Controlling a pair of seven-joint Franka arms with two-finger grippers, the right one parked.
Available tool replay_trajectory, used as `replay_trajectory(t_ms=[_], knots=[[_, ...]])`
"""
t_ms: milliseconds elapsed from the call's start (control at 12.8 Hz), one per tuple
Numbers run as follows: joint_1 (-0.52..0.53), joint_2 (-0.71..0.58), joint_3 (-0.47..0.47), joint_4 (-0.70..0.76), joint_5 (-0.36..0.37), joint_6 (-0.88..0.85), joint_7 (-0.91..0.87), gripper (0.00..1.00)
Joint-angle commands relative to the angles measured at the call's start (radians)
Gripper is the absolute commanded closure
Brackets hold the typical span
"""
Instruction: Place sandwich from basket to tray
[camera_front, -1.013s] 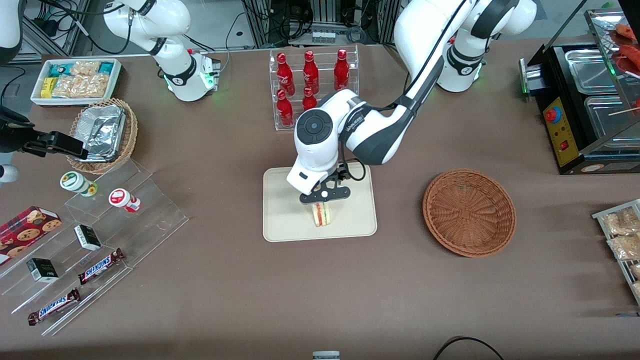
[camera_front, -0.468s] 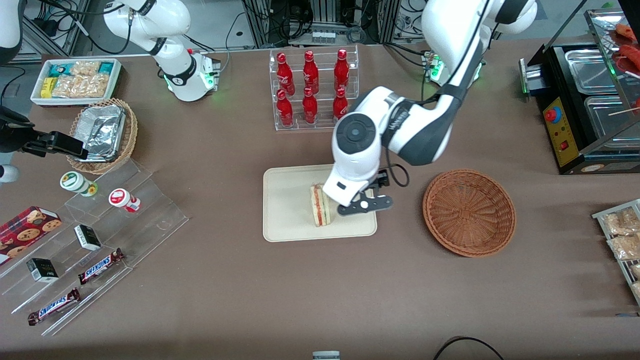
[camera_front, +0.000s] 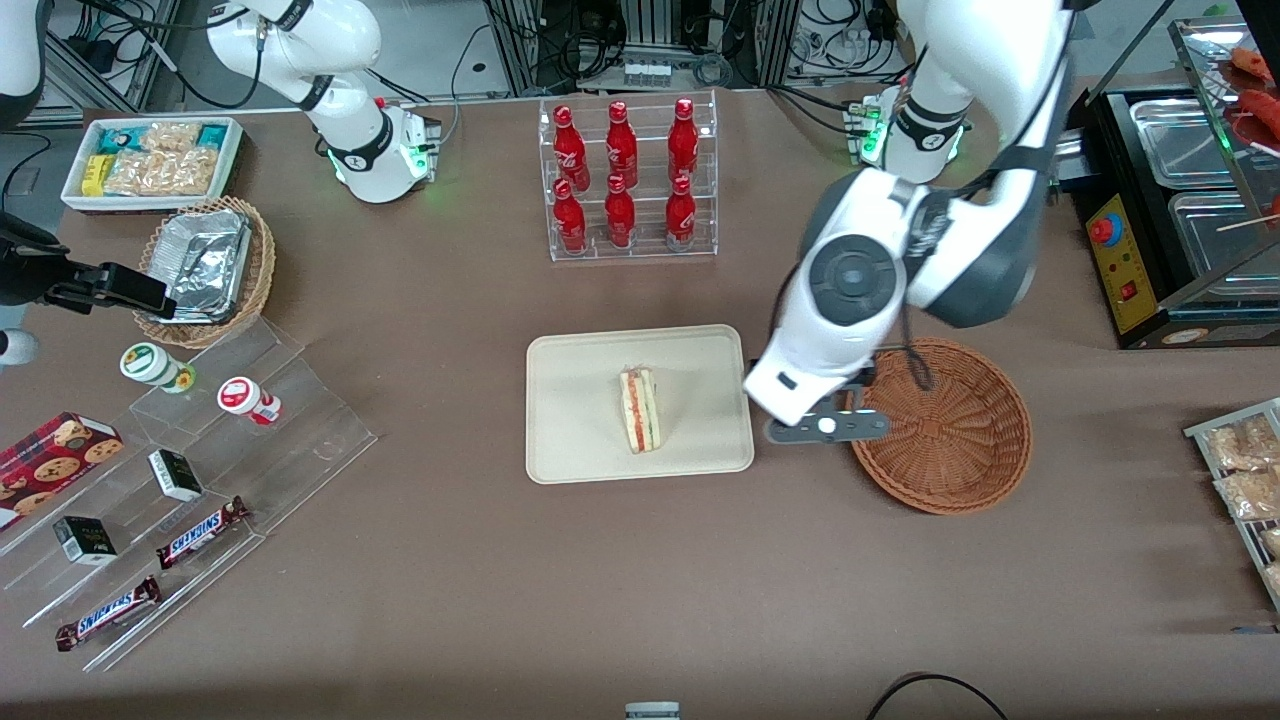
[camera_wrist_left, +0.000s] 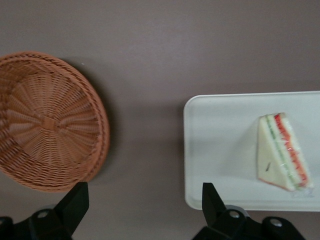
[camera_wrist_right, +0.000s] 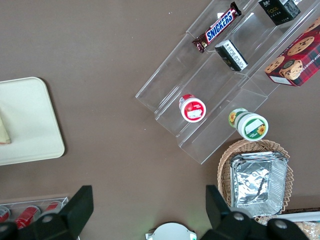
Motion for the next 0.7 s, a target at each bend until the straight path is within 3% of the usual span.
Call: replay_trajectory(t_ms=[0, 390, 623], knots=[[0.063, -0.127, -0.006, -0.138, -0.009, 0.001, 0.125, 0.0], [0.186, -0.237, -0.029, -0.221, -0.008, -0.051, 0.266, 0.0], [0.322, -0.287, -0.144, -0.222, -0.005, -0.125, 0.308, 0.0]])
